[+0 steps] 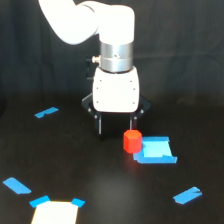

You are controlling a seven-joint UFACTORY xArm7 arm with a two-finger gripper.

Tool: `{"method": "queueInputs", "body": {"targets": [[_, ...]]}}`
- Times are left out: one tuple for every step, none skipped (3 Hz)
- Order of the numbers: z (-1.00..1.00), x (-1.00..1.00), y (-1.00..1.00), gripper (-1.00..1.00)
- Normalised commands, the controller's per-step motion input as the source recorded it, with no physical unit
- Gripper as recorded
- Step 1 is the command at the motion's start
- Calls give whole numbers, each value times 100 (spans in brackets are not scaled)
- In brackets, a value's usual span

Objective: Pick up the red object from the table

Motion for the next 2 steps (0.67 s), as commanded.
{"method": "queueInputs", "body": {"targets": [[-31, 55, -35, -94], [15, 34, -41, -100]]}}
